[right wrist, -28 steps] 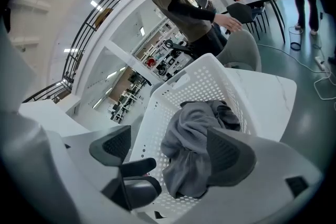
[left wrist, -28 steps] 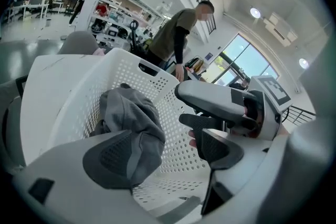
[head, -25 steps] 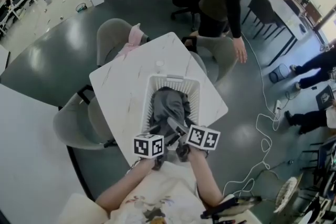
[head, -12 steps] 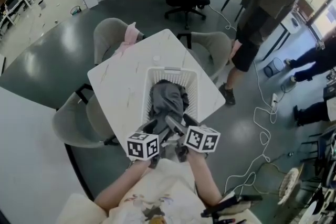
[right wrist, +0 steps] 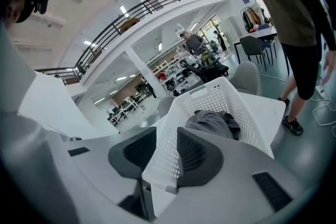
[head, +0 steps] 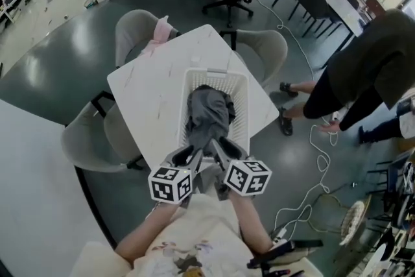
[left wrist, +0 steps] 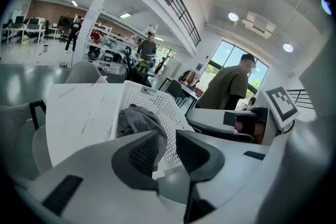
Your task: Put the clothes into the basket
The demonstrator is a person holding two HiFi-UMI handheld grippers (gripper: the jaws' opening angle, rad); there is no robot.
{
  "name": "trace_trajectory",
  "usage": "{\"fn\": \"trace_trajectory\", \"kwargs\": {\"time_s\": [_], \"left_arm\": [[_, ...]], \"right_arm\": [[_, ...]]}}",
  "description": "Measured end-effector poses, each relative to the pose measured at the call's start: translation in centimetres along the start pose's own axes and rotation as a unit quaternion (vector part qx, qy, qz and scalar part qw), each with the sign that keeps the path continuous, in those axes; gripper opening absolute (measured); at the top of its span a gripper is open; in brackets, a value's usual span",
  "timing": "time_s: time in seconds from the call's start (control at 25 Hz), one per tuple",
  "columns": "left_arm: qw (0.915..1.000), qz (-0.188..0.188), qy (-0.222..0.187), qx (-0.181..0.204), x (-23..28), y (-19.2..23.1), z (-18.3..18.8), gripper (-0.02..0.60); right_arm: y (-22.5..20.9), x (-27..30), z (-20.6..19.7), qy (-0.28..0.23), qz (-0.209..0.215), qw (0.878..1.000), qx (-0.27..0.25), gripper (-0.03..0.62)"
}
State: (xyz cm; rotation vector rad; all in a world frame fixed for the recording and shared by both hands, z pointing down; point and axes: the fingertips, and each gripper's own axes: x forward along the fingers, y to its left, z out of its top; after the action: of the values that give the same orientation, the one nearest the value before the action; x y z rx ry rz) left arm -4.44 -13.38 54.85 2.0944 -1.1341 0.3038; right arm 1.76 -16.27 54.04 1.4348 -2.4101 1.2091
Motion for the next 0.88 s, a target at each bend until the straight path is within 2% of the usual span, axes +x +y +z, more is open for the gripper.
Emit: {"fn": "trace_trajectory", "kwargs": {"time_s": [0.12, 0.28, 0.6, 0.76, 0.88], "left_arm": [[1.0, 0.002, -0.008, 0.005, -0.6, 0.1, -0.2, 0.069], [0.9999, 0.008, -0.011, 0.008, -1.7, 0.4, -0.6, 0.054], [0.9992, 0.026, -0.03, -0.005, -3.3, 0.9, -1.4, 0.011], [0.9985, 0.04, -0.037, -0.004, -4.5, -1.2, -2.3, 0.011], [0.9982, 0.047, -0.038, 0.002, -5.3, -3.4, -3.3, 0.011]], "right_arm": [[0.0, -0.1, -0.3, -0.009, -0.01, 1.0, 0.001, 0.105], [0.4, -0.5, -0.4, -0.017, -0.022, 1.0, -0.002, 0.098], [1.9, -1.2, -1.1, -0.014, 0.005, 0.999, -0.042, 0.085], [2.4, -3.6, -1.8, -0.007, 0.016, 0.998, -0.067, 0.075], [2.0, -6.0, -2.3, -0.008, 0.02, 0.998, -0.066, 0.065]]}}
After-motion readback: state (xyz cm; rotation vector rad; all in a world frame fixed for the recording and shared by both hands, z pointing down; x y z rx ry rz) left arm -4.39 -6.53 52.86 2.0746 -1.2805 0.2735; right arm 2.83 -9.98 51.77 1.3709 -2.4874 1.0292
